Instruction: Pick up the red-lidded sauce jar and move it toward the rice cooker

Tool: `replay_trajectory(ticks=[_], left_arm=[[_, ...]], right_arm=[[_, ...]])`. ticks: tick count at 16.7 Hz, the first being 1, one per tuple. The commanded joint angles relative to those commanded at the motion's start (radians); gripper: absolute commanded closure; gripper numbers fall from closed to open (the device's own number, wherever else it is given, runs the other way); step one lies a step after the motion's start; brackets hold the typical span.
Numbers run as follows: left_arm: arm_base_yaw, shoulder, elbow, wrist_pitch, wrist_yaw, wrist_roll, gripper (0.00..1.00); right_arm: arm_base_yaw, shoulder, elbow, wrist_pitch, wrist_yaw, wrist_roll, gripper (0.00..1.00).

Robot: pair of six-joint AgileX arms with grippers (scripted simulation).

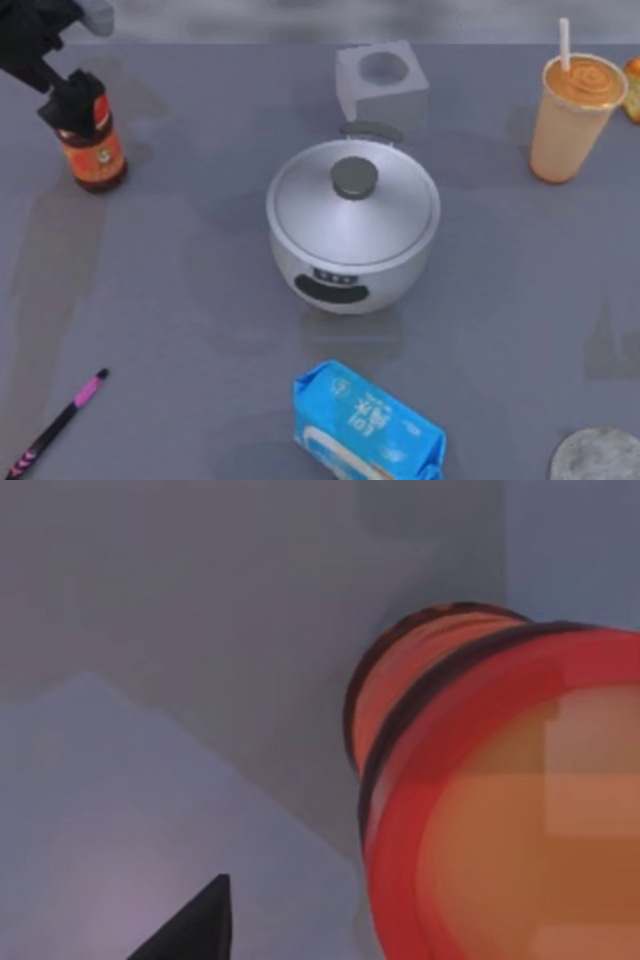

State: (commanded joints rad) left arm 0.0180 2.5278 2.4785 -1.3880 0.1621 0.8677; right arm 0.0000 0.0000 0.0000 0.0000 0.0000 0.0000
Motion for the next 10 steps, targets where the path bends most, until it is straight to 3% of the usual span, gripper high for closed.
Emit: replay_trajectory(ticks=[10], left_arm=[[-0.014, 0.013, -0.171, 0.186, -0.002, -0.014, 0.00]], right_arm=[[0.000, 0.000, 0.000, 0.000, 0.000, 0.000, 0.00]])
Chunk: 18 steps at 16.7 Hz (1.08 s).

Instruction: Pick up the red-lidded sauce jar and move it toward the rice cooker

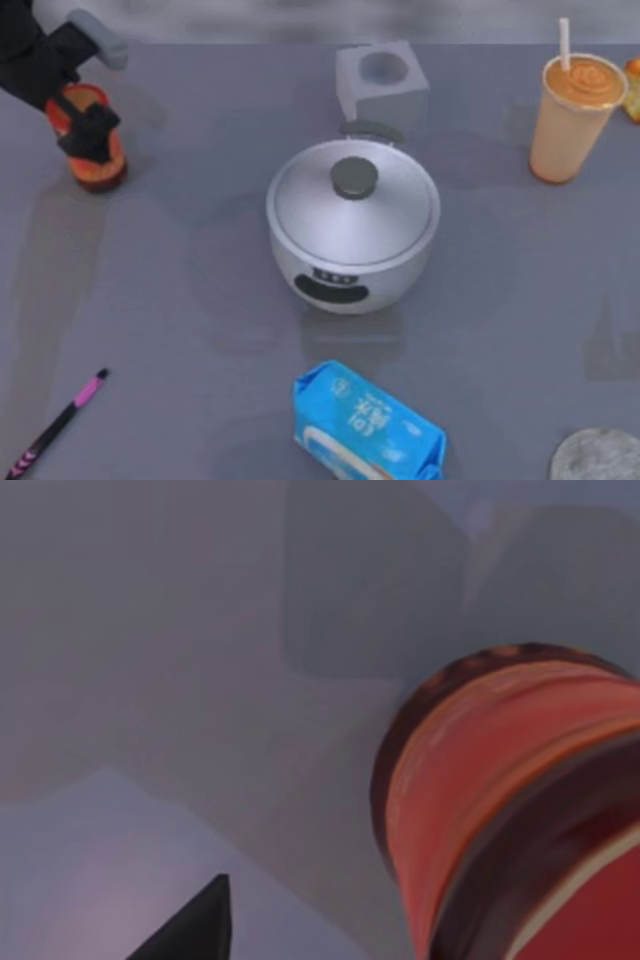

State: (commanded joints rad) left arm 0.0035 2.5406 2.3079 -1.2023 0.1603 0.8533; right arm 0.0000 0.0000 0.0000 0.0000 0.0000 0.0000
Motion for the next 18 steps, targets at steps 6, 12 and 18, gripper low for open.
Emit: replay_trajectory(ticks=[6, 12, 18], left_arm=[[0.000, 0.000, 0.000, 0.000, 0.000, 0.000, 0.23], [0.000, 0.000, 0.000, 0.000, 0.000, 0.000, 0.68], [0.000, 0.000, 0.000, 0.000, 0.000, 0.000, 1.00]], right_arm=[[0.000, 0.000, 0.000, 0.000, 0.000, 0.000, 0.00], [0.000, 0.000, 0.000, 0.000, 0.000, 0.000, 0.00], [0.000, 0.000, 0.000, 0.000, 0.000, 0.000, 0.00]])
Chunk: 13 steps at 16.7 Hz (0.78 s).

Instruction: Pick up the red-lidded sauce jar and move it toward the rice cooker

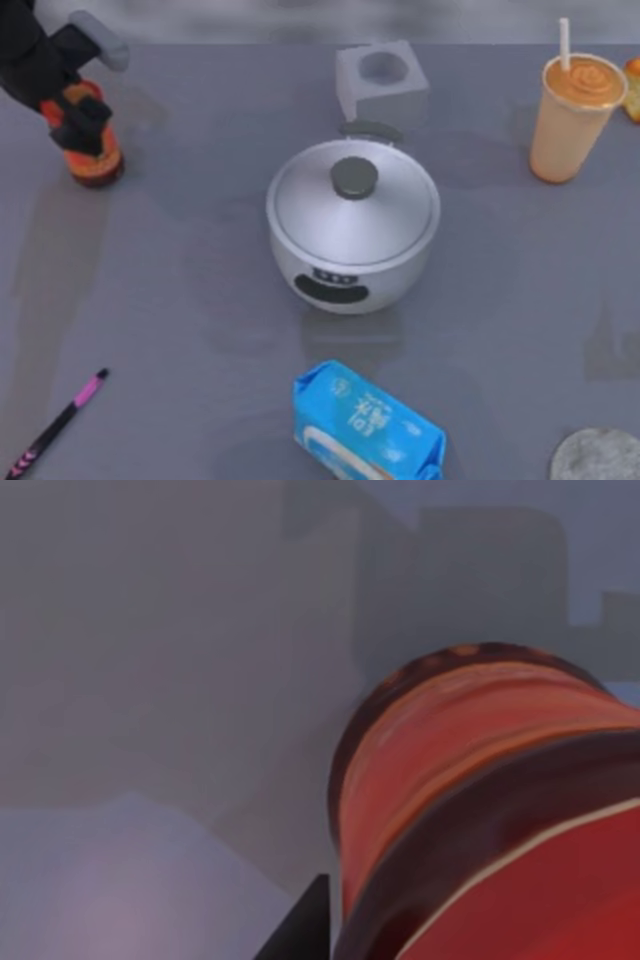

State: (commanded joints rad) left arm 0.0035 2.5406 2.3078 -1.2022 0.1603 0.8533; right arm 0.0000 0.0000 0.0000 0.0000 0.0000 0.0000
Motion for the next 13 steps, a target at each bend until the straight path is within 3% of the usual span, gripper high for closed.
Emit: replay_trajectory(ticks=[8, 13], left_arm=[[0.004, -0.004, -0.003, 0.000, 0.000, 0.001, 1.00], [0.012, -0.172, -0.159, -0.015, 0.002, 0.002, 1.00]], right_arm=[[0.000, 0.000, 0.000, 0.000, 0.000, 0.000, 0.00], [0.000, 0.000, 0.000, 0.000, 0.000, 0.000, 0.00]])
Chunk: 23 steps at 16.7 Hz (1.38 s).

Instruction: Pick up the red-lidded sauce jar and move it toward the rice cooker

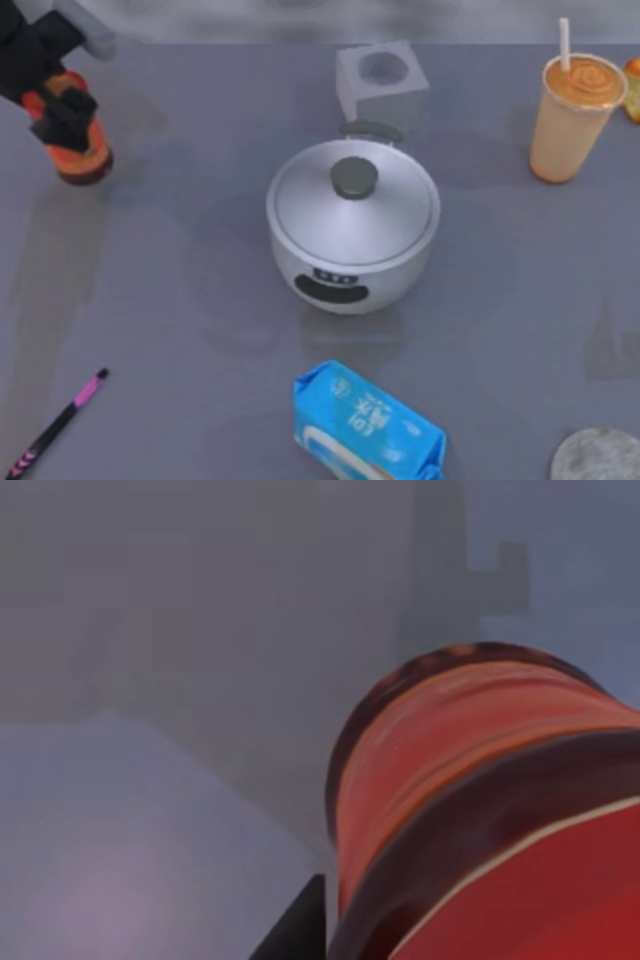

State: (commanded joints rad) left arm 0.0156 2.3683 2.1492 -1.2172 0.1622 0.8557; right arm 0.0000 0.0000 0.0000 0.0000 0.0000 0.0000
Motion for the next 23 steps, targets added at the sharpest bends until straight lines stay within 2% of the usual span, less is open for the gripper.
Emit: replay_trajectory(ticks=[6, 15, 19, 23], left_arm=[[0.019, -0.303, -0.264, -0.033, -0.006, 0.003, 1.00], [0.005, -0.333, -0.296, -0.028, -0.014, -0.028, 1.00], [-0.054, -0.339, -0.334, 0.014, -0.049, -0.213, 1.00], [-0.143, -0.344, -0.403, 0.071, -0.104, -0.520, 1.00]], right_arm=[[0.000, 0.000, 0.000, 0.000, 0.000, 0.000, 0.00], [0.000, 0.000, 0.000, 0.000, 0.000, 0.000, 0.00], [0.000, 0.000, 0.000, 0.000, 0.000, 0.000, 0.00], [0.000, 0.000, 0.000, 0.000, 0.000, 0.000, 0.00]])
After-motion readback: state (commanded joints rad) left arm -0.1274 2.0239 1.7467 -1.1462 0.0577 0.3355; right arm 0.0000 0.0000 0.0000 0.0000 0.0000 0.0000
